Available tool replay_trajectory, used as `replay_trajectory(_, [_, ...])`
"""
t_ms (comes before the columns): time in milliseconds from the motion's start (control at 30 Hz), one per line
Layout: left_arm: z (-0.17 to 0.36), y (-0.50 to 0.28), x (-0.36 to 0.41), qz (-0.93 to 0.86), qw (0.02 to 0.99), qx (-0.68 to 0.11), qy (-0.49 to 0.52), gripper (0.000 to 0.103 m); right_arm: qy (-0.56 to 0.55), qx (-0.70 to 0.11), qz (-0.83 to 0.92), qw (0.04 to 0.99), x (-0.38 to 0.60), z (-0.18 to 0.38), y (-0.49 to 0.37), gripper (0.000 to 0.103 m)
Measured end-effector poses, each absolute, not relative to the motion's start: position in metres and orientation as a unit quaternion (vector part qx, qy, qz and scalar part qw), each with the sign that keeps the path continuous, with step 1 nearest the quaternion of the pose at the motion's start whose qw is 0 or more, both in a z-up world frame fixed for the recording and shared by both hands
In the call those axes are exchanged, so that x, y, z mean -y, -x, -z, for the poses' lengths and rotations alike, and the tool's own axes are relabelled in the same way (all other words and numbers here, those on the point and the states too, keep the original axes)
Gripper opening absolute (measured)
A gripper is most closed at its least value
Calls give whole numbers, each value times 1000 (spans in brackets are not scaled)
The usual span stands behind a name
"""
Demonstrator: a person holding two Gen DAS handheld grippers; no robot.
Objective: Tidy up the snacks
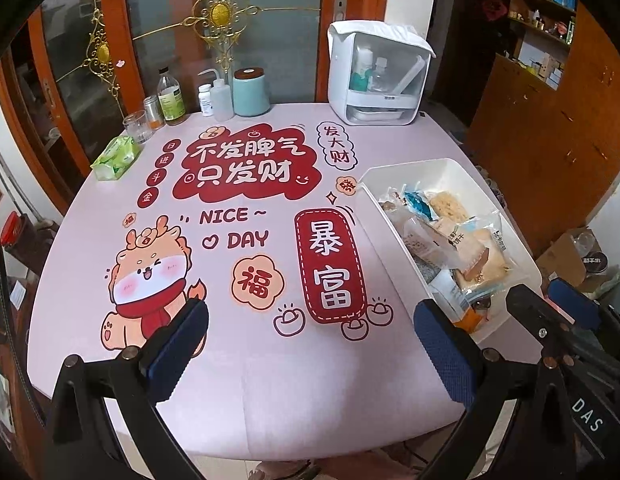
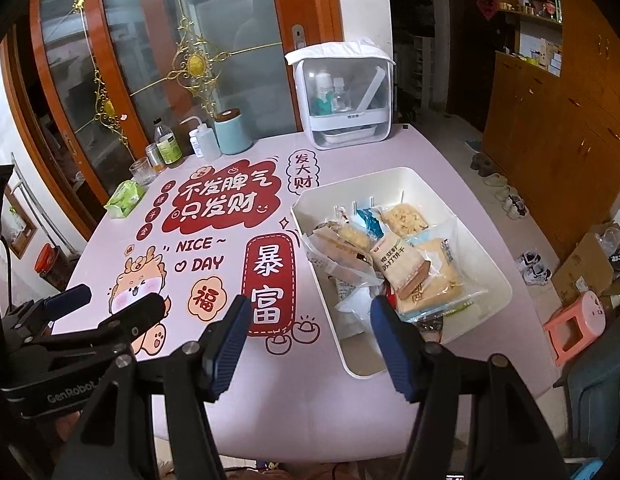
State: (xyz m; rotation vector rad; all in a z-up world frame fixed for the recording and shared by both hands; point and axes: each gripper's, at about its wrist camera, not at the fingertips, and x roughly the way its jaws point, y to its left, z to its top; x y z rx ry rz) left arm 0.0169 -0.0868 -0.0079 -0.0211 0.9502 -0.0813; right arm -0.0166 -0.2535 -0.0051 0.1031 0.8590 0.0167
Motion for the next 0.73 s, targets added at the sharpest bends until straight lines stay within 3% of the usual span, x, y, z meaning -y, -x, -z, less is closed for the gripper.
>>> replay_trajectory(733, [9, -14, 87, 13, 890, -456, 9, 102, -55, -423, -27, 904, 256, 12, 10, 62])
